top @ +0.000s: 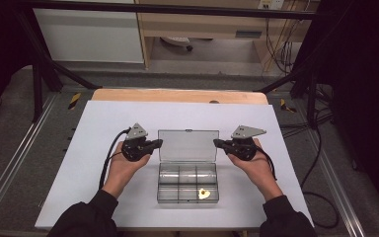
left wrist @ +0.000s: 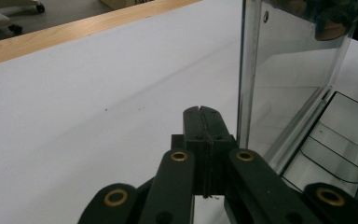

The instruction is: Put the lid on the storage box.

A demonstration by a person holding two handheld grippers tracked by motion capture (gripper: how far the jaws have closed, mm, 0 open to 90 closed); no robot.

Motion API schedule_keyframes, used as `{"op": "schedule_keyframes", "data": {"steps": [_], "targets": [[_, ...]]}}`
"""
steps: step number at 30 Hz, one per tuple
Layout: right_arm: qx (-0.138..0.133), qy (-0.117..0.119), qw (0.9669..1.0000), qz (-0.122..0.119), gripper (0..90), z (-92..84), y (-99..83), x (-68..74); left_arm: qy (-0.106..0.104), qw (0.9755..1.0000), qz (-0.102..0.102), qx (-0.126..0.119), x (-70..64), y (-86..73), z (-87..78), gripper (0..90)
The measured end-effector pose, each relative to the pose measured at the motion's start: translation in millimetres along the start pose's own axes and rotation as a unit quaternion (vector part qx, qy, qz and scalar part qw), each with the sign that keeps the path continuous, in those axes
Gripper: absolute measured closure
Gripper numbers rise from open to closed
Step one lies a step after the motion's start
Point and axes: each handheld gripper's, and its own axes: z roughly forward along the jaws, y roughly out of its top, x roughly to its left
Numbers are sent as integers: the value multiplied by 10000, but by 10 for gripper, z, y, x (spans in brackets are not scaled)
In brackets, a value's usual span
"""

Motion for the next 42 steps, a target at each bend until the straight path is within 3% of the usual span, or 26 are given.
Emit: {"op": "schedule_keyframes", "data": {"steps": [42], "targets": [[-33,41,10000,-22,900,-98,31,106,-105,9999,-37,-45,-75,-18,-129,900]]}}
